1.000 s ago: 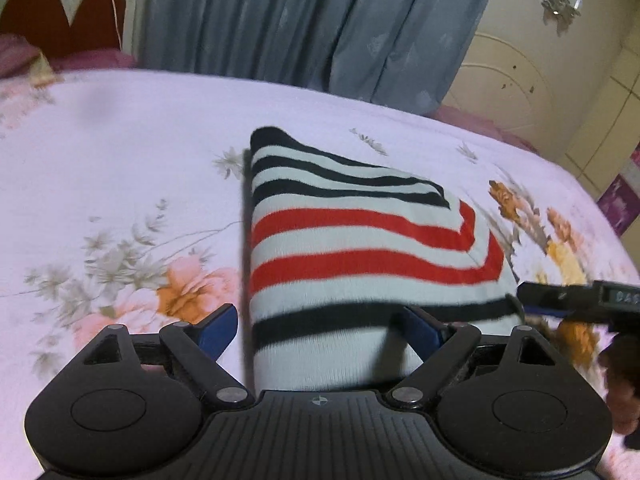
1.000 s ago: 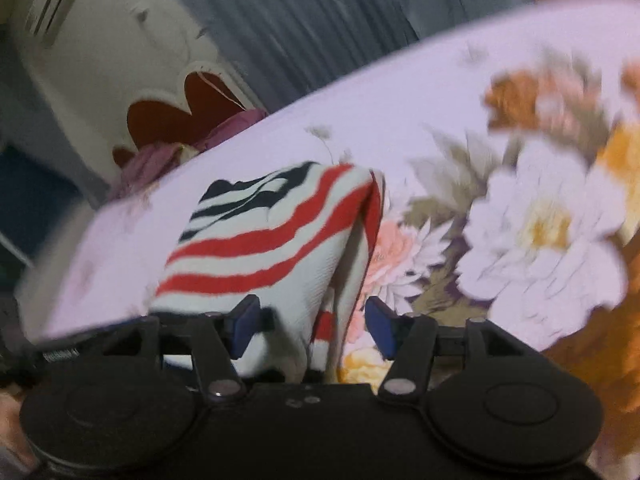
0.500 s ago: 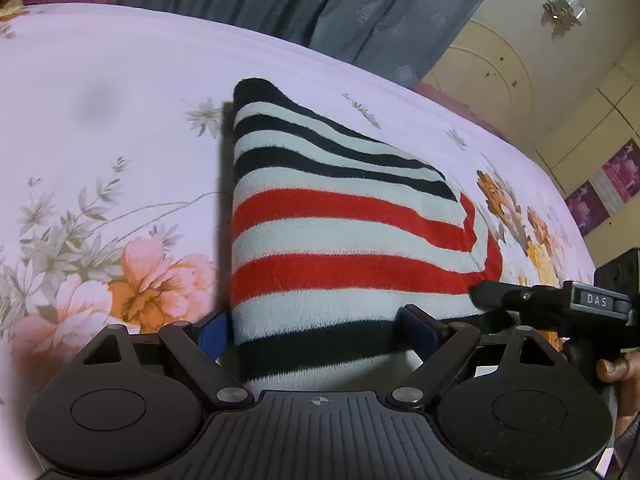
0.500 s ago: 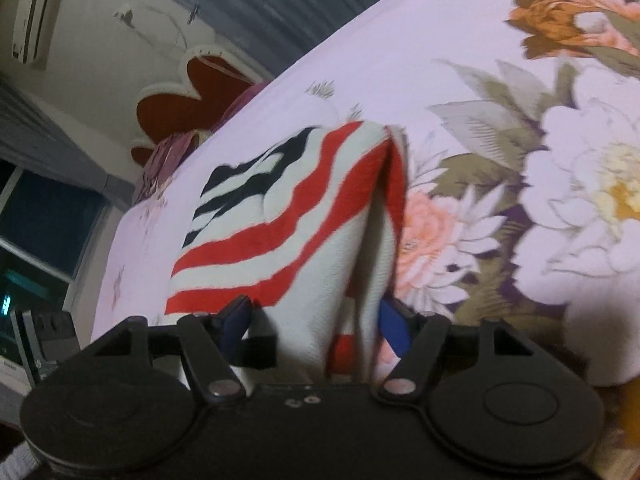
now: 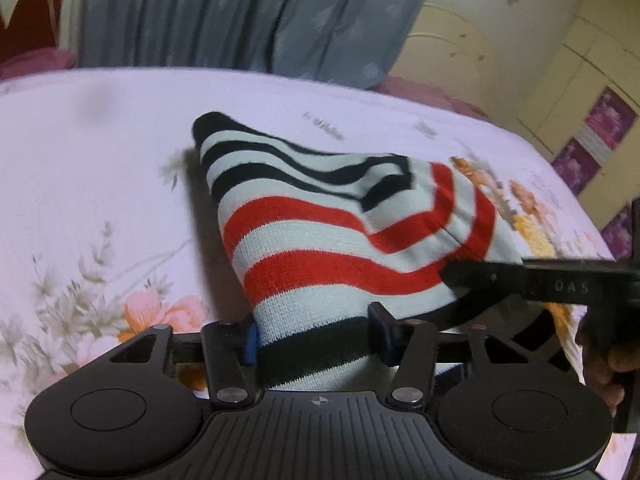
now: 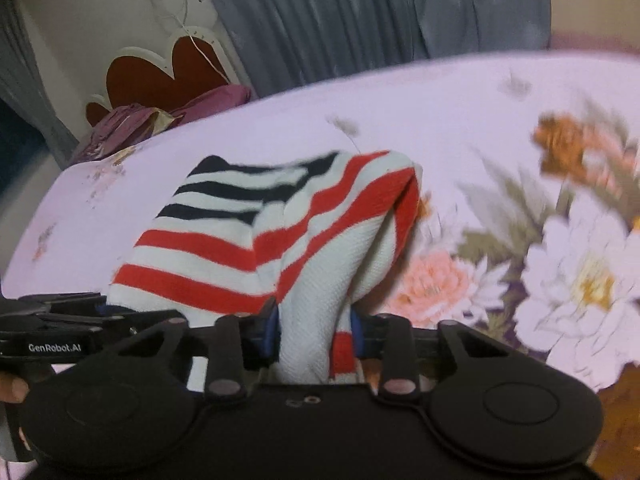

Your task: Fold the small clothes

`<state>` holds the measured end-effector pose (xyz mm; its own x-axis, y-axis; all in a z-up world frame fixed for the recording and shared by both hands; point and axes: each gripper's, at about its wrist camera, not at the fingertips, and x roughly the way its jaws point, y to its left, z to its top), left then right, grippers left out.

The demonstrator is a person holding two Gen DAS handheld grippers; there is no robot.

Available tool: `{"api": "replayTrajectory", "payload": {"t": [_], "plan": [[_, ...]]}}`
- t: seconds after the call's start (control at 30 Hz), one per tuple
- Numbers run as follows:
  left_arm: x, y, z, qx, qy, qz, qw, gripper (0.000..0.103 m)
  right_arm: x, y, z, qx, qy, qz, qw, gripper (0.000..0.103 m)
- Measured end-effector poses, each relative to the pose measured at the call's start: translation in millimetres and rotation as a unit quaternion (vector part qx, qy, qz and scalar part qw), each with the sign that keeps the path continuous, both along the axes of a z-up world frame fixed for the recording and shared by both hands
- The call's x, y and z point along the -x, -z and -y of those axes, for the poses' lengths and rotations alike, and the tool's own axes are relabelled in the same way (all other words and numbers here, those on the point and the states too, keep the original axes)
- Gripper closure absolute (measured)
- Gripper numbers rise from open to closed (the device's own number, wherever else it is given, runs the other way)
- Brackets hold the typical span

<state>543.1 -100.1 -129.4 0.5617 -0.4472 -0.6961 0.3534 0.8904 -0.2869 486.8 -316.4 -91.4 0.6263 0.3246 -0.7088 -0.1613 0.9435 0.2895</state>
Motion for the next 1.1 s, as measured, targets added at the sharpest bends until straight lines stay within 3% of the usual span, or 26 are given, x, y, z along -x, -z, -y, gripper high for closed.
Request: {"api": "replayTrajectory", "payload": {"t": [0.1,0.3,0.47,0.6,0.63,0.7,0.73,0.83,0.93,1.03,1.1], "plan": [[9,-16,-15,-0.001,0.012,0.022,0.9997,0.053,9,-20,-25,0.030,-0.005,0.022,0.999,0.073],[22,-40,-93,0.000,0.004,0.044,0.9990,0.053,11,-38,-93,0.040,-0.018,0.051,0.998,0.073],[30,-44,-177,-0.025,-0.021,0.039,0.9987,0.052,-4,-27,-166,0.023,-0.048,0.049,0.997,0.073],[32,-29,-224,-0.043,-0.030,0.023,0.9984,0.051,-13,-8,-207,0.005,-0.064,0.030,0.998,0.073],[29,-20,-233,-0.047,-0.031,0.012,0.9983,0.049,-15,-2,-213,0.006,-0.064,0.023,0.998,0.073],[27,2,-251,-0.054,-0.051,0.001,0.9973,0.022,-22,23,-220,0.026,-0.051,-0.005,0.998,0.070],[29,8,-258,-0.041,-0.058,0.005,0.9975,0.019,-24,35,-218,0.030,-0.038,-0.019,0.999,0.068],[30,15,-263,-0.011,-0.075,0.003,0.9971,0.019,-25,44,-200,-0.009,-0.015,-0.020,1.000,0.065],[42,-1,-251,-0.051,-0.085,0.049,0.9939,0.019,-24,30,-198,0.015,-0.019,-0.015,1.000,0.064],[52,-27,-260,-0.051,-0.099,0.114,0.9871,0.019,-6,-5,-199,0.060,0.005,0.062,0.996,0.059],[38,-32,-254,-0.049,-0.069,0.115,0.9897,0.021,-14,-19,-201,0.063,-0.011,0.079,0.995,0.066]]}}
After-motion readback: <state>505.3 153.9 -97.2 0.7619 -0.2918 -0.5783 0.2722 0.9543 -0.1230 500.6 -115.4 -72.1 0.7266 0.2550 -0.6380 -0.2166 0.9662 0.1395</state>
